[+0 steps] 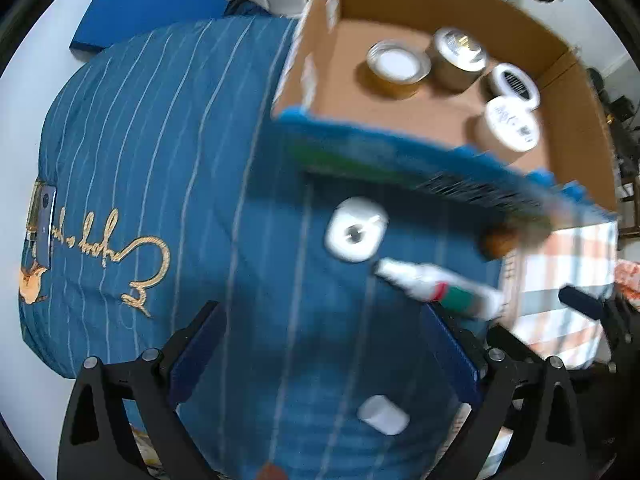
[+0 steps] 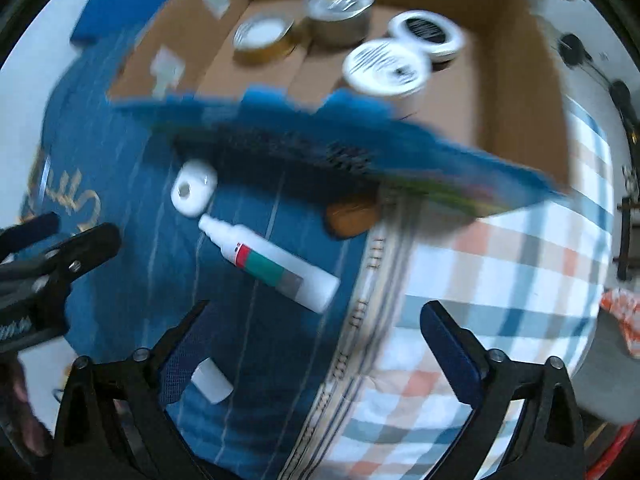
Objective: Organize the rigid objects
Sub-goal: 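Grasp the white case with the left tool while the right tool grasps the spray bottle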
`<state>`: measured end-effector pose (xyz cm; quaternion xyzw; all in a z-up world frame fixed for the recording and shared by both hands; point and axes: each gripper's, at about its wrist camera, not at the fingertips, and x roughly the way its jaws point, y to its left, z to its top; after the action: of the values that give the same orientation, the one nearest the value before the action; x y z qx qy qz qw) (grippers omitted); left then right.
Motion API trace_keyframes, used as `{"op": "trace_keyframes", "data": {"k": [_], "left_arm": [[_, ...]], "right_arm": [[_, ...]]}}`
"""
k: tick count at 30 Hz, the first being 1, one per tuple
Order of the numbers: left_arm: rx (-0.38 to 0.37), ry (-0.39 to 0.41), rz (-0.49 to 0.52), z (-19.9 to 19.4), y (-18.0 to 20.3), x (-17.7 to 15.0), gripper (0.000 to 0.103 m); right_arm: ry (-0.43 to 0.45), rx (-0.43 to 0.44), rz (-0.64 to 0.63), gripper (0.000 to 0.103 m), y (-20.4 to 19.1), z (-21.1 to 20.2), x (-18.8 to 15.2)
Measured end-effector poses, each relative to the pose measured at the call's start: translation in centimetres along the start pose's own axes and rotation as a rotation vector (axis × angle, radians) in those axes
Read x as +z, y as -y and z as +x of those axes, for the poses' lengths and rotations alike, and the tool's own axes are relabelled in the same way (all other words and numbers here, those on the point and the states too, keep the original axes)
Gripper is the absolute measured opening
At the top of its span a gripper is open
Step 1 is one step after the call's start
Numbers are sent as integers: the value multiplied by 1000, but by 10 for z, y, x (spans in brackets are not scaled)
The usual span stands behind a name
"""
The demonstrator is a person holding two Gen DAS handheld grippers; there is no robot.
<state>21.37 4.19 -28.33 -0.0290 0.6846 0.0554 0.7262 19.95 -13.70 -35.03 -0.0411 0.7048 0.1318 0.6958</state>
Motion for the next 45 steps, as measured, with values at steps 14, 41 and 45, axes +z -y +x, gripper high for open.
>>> {"op": "trace_keyframes", "data": {"k": [14, 41, 45], "left_arm": [[36, -76, -15, 46, -50, -6, 99], [-22, -106, 143, 113, 25, 33, 44], [-9, -119, 152, 112, 28, 0, 44]], "right_arm": [[-146, -58, -5, 43, -41, 83, 6], [-206, -11, 399, 37, 45, 78, -68], [-237, -27, 344, 36, 32, 78, -91]]}}
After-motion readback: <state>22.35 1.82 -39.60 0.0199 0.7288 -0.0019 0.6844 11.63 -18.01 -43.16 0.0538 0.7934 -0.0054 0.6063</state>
